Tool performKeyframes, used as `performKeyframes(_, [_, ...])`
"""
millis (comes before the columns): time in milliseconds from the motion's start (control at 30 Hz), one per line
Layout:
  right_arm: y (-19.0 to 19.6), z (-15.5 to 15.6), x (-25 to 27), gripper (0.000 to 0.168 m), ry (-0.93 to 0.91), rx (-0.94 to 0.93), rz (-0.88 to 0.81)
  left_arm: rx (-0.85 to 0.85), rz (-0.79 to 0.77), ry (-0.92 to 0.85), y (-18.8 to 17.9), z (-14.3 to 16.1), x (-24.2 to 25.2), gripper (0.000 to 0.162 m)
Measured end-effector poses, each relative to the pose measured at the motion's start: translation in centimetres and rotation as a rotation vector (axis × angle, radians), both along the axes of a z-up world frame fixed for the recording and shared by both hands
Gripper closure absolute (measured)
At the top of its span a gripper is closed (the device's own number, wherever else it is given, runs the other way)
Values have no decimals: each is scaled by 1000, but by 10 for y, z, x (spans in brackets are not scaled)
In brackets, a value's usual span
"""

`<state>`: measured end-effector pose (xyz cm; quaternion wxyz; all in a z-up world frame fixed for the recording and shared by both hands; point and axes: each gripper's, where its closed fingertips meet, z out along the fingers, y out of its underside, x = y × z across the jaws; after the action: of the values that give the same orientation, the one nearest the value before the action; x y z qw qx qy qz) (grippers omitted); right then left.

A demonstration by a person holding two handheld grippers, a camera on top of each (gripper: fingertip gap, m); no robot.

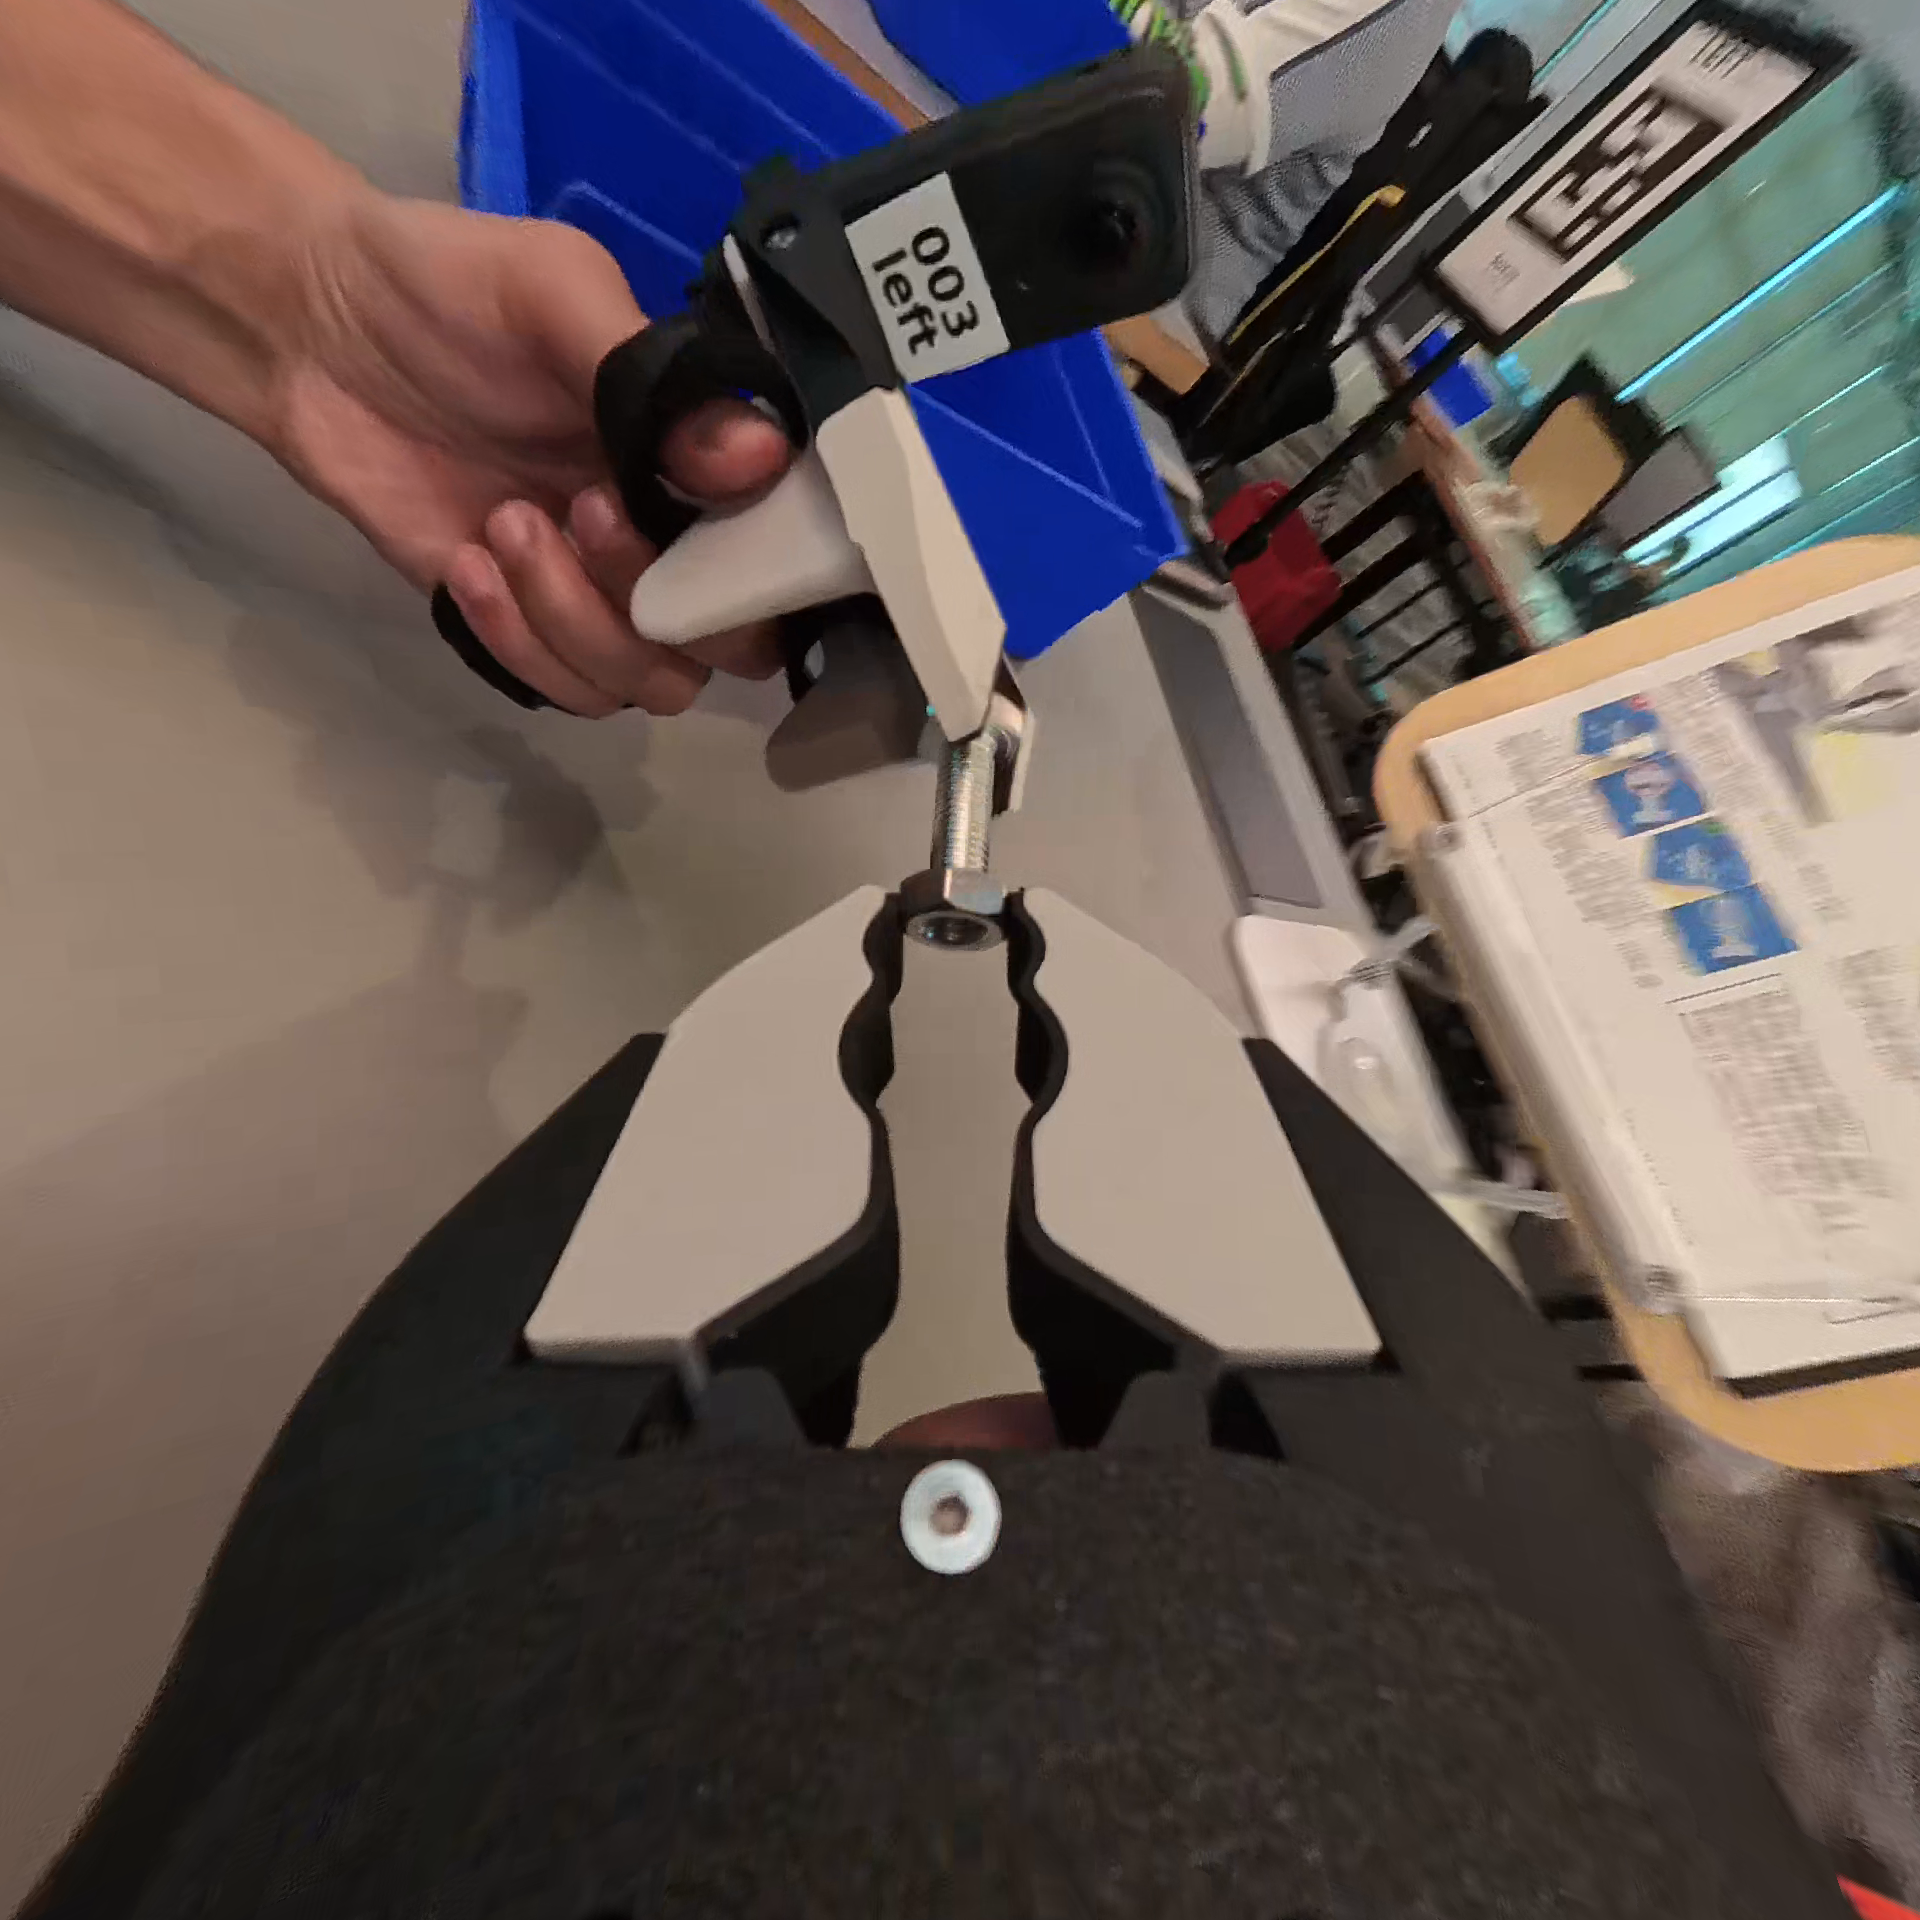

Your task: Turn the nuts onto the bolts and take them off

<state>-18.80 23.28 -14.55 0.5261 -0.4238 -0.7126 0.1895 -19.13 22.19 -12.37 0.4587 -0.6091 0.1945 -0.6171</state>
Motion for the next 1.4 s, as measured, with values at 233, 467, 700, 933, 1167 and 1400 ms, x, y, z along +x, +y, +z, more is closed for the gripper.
performKeyframes(233, [-21, 8, 3, 150, -76, -1087, 112, 62, 8, 43, -5, 6, 2, 145])
performKeyframes(467, [-29, 8, 4, 133, -103, -1749, 230, 51, 27, 35, -2, 4, -1, 145])
performKeyframes(700, [-1, -13, 4, 110, 11, -504, 7, 19, 31, -13, 3, 4, -9, 145])
performKeyframes(933, [-3, 6, 1, 139, 81, -138, -11, 6, 1, -1, 0, 0, -1, 145])
performKeyframes(1167, [-13, 15, 0, 148, 60, -834, 76, 42, 5, 7, -4, 6, -1, 145])
performKeyframes(1400, [-18, 27, -1, 148, 100, -1944, 186, 63, 26, 12, -3, 10, -3, 145])
